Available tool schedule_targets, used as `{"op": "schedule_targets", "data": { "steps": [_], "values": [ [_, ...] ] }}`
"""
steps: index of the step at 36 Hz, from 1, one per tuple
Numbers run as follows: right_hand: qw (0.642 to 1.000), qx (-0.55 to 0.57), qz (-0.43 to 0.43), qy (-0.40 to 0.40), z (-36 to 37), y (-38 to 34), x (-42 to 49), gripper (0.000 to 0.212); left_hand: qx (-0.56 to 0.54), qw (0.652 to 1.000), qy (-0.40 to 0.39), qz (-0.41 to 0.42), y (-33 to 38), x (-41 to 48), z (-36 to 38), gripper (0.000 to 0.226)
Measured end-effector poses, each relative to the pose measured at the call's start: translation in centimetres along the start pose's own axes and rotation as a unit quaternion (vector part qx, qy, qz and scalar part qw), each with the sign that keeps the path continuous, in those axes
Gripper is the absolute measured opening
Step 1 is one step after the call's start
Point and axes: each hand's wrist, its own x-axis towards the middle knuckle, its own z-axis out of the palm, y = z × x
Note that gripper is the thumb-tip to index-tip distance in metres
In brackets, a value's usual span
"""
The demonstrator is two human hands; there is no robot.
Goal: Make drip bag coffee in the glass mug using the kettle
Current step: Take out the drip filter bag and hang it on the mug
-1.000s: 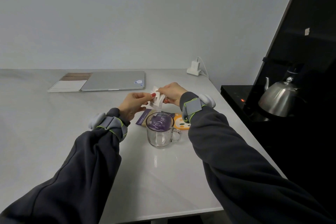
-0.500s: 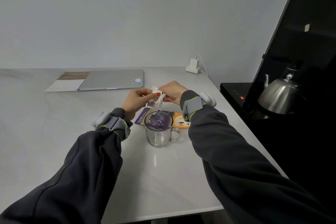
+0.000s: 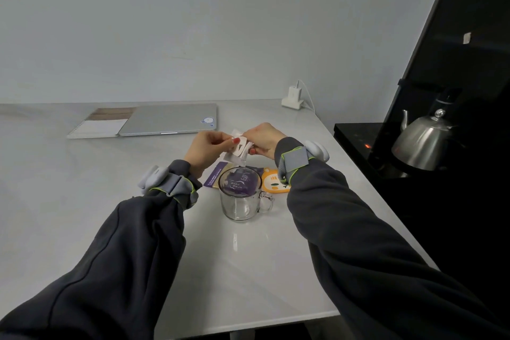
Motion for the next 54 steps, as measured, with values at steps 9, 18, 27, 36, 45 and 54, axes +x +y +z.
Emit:
{"op": "schedule_targets", "data": {
  "steps": [9,18,27,36,45,54],
  "values": [
    [0.999,-0.021,-0.019,-0.023,0.0,0.6,0.5,0.018,-0.002,0.999,-0.02,-0.048,0.1,-0.1,-0.6,0.023],
    [0.998,-0.031,-0.045,-0.016,0.0,0.4,0.3,0.009,-0.023,0.996,-0.032,-0.085,0.3,0.4,-0.1,0.038],
    [0.981,0.165,0.013,-0.104,-0.4,0.4,0.0,0.02,-0.158,0.981,-0.073,-0.086,-0.2,0.2,-0.2,0.028],
    [0.959,0.263,0.058,-0.086,-0.4,0.4,-0.7,0.036,-0.215,0.964,-0.057,-0.144,-0.5,1.1,-1.0,0.019],
    [0.955,0.268,0.06,-0.108,-1.1,0.5,-0.9,0.032,-0.209,0.961,-0.026,-0.18,-0.7,0.9,-0.9,0.022],
    [0.95,0.287,0.081,-0.096,-0.9,0.8,-0.4,0.008,-0.22,0.96,-0.073,-0.155,-0.7,0.6,-0.9,0.022]
  ]
}}
